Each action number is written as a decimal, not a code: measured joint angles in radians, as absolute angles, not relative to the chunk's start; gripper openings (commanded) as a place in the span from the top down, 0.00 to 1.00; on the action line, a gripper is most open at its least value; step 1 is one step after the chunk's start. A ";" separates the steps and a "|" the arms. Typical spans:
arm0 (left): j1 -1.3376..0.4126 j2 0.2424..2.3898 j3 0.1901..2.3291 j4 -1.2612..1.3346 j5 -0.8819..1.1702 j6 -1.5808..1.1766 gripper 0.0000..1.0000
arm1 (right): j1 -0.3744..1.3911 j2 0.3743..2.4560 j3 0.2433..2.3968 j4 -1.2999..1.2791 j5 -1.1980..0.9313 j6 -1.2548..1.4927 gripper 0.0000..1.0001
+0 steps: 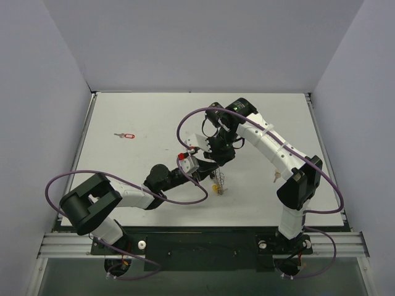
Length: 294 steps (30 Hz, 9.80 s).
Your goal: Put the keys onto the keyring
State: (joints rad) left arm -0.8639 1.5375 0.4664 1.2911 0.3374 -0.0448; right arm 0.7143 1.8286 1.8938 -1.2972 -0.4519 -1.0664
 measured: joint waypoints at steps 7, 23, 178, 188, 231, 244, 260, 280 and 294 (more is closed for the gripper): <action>-0.864 1.538 0.466 1.291 0.337 -0.044 1.00 | 0.714 1.829 1.894 -1.299 -0.453 -1.063 1.00; -0.861 1.516 0.408 1.285 0.291 -0.136 1.00 | 0.609 1.824 1.894 -1.301 -0.559 -1.088 0.56; -0.608 0.854 0.580 0.332 0.737 0.059 1.00 | -0.161 1.701 1.022 -0.501 -0.365 -0.703 0.76; -0.608 0.852 0.580 0.323 0.737 0.065 1.00 | -0.142 1.721 1.032 -0.508 -0.353 -0.710 0.80; -0.614 0.852 0.580 0.322 0.745 0.069 1.00 | -0.123 1.749 1.073 -0.529 -0.310 -0.693 0.84; -0.614 0.852 0.580 0.322 0.748 0.071 1.00 | -0.119 1.749 1.075 -0.527 -0.293 -0.682 0.84; -0.614 0.852 0.580 0.320 0.752 0.075 1.00 | -0.110 1.749 1.083 -0.524 -0.291 -0.682 0.89; -0.614 0.852 0.580 0.298 0.756 0.086 1.00 | -0.103 1.779 1.099 -0.531 -0.277 -0.682 0.95; -0.615 0.851 0.580 0.295 0.757 0.088 1.00 | -0.103 1.777 1.108 -0.553 -0.299 -0.687 1.00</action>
